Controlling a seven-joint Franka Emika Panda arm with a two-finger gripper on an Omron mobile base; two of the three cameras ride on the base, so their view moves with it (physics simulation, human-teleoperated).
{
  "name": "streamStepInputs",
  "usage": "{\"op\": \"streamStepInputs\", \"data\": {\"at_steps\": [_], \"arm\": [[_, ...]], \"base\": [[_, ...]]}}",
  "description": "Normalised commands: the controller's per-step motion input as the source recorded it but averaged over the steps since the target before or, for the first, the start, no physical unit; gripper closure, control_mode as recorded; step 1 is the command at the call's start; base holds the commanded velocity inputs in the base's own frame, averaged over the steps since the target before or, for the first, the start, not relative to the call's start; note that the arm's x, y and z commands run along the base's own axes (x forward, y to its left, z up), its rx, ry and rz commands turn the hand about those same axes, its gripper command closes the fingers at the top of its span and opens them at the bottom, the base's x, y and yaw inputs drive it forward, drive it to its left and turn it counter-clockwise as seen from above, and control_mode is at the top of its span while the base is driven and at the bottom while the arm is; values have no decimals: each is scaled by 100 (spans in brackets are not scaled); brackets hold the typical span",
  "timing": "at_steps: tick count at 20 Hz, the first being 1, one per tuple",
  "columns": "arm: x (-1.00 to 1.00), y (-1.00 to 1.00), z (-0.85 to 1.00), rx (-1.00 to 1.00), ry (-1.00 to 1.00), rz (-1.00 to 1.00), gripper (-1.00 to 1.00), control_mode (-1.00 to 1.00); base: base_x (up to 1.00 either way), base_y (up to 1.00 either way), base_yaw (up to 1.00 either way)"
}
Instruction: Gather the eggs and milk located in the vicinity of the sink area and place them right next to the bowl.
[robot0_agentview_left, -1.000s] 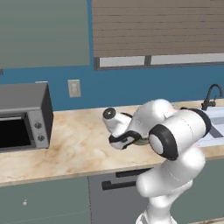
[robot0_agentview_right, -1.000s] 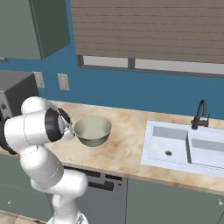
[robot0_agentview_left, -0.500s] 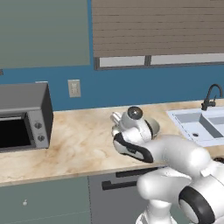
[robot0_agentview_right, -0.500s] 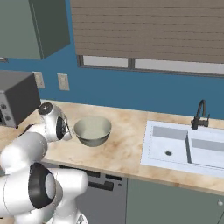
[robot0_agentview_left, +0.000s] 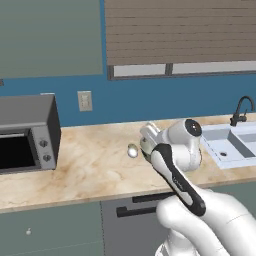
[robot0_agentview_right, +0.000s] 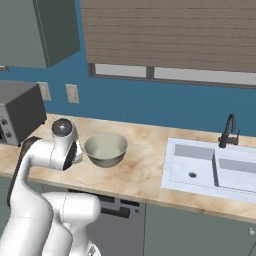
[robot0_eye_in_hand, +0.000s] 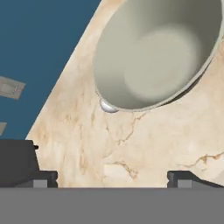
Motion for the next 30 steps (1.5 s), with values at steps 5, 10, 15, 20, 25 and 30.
{"op": "streamStepInputs", "data": {"at_steps": [5,10,15,20,25,30], "arm": [[-63,-82,14,15,11,-14,-100,-100],[-13,-46,2,4,16,-19,-100,-100],[0,0,-5,-3,7,-1,-100,-100],[0,0,0,-1,1,0,-100,-100],[0,0,0,0,0,0,-100,100],[0,0,0,0,0,0,-100,100]], "base": [[0,0,0],[0,0,0],[0,0,0],[0,0,0],[-2,-10,0],[-2,-55,0]]}}
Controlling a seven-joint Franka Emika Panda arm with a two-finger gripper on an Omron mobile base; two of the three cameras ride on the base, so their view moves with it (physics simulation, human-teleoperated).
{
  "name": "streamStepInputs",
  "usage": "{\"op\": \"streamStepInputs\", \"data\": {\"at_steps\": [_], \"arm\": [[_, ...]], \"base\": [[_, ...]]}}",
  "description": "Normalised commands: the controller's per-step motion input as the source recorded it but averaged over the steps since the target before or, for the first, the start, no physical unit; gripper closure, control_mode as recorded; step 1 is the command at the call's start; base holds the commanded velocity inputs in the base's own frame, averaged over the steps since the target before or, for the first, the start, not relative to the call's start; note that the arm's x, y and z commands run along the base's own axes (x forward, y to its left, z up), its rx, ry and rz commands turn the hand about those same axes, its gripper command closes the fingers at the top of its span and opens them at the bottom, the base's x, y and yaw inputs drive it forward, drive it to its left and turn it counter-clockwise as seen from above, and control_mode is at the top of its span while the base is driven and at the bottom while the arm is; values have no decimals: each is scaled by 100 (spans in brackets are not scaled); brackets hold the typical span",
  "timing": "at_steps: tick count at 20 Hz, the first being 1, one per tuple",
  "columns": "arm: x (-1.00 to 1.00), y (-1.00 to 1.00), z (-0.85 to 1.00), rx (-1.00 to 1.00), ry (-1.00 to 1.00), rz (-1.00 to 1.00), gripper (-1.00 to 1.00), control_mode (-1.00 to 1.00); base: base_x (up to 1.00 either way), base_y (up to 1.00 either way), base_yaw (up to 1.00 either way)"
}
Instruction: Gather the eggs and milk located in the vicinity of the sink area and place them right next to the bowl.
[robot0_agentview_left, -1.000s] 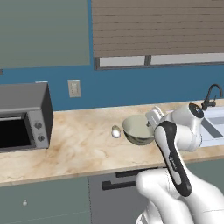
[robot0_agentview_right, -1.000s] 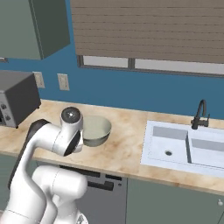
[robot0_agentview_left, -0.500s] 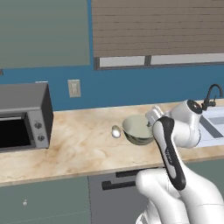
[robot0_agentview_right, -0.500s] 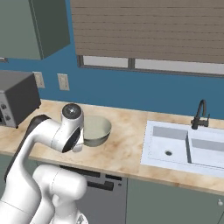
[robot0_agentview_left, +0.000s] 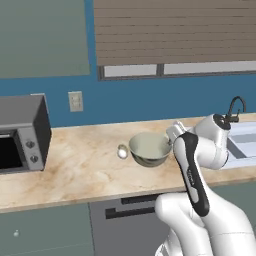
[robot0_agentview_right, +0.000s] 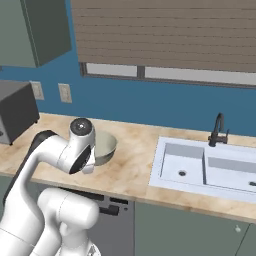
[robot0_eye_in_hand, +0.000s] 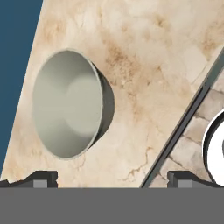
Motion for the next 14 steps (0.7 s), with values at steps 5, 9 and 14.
{"op": "streamStepInputs", "data": {"at_steps": [5,9,14], "arm": [[0,0,0,0,0,0,-100,100],[0,0,0,0,0,0,-100,100],[0,0,0,0,0,0,-100,100]], "base": [[-1,-72,0],[0,-74,2],[0,-68,10]]}}
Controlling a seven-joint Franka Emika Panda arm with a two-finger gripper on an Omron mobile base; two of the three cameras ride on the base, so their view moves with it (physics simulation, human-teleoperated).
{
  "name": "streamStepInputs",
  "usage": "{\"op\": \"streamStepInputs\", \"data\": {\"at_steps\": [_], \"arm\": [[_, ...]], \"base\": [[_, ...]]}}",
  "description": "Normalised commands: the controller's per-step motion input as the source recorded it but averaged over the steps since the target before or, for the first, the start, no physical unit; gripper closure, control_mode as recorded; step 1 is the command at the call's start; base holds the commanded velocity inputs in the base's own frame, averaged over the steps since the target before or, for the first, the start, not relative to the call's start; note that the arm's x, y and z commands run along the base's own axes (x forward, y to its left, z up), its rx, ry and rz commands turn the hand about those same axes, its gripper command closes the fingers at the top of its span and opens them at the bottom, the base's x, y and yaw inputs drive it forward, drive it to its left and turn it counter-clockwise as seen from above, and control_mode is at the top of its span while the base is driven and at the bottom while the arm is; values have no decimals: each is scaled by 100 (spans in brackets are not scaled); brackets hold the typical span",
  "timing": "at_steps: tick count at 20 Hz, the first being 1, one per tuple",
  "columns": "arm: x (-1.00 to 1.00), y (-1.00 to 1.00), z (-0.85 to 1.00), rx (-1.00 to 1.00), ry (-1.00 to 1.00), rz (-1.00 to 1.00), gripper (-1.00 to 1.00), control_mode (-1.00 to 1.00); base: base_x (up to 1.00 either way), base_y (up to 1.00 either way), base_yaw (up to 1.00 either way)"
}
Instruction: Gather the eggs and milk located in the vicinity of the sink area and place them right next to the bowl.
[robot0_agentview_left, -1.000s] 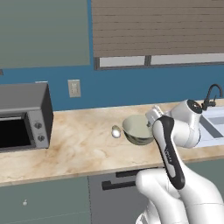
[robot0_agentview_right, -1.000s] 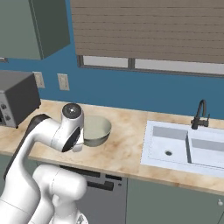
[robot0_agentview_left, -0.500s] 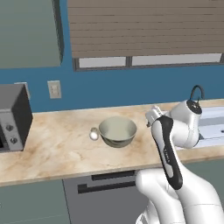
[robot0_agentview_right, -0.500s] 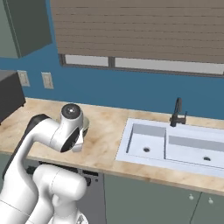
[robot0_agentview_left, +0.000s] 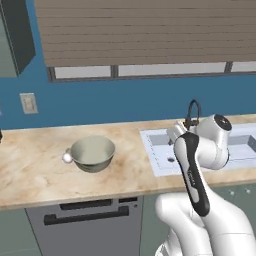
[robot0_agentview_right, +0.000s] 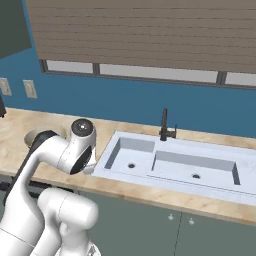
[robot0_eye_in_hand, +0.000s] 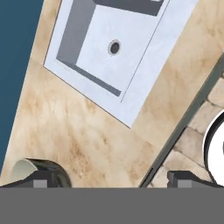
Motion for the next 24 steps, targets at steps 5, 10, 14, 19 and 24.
{"op": "streamStepInputs", "data": {"at_steps": [5,10,14,19,24], "arm": [[0,0,0,0,0,0,-100,100],[0,0,0,0,0,0,-100,100],[0,0,0,0,0,0,-100,100],[0,0,0,0,0,0,-100,100],[0,0,0,0,0,0,-100,100]], "base": [[-3,-64,15],[-10,-62,17],[-18,-65,18],[-29,-69,18],[-29,-69,17]]}}
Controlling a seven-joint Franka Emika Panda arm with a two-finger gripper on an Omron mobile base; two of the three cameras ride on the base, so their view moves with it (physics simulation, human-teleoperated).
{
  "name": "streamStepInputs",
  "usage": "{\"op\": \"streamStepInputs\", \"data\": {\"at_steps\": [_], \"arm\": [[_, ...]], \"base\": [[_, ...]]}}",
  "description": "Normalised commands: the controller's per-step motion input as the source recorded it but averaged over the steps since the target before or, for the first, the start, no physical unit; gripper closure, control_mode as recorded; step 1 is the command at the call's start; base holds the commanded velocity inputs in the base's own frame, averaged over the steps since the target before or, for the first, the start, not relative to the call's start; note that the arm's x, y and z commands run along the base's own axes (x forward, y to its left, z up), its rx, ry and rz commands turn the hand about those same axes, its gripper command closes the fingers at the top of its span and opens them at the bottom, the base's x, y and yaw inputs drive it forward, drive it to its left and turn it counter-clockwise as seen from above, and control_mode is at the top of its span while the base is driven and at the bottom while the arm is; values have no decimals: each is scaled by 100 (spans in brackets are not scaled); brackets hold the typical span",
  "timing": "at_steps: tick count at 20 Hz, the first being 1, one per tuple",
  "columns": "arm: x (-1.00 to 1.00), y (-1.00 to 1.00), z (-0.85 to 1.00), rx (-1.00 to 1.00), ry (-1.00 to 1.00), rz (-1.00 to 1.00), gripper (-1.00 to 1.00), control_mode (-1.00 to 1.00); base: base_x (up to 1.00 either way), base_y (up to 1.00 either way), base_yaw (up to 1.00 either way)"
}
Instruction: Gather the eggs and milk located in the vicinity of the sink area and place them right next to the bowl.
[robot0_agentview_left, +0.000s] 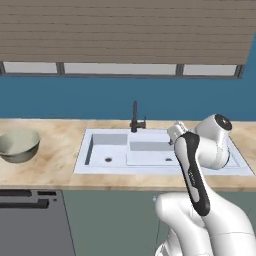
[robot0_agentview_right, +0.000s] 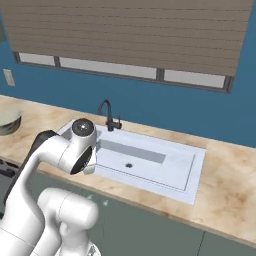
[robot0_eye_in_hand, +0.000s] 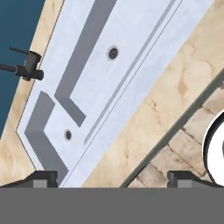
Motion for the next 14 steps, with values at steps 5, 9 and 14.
{"op": "streamStepInputs", "data": {"at_steps": [5,9,14], "arm": [[0,0,0,0,0,0,-100,100],[0,0,0,0,0,0,-100,100],[0,0,0,0,0,0,-100,100]], "base": [[-26,-71,16],[-19,-69,14],[-15,-66,14]]}}
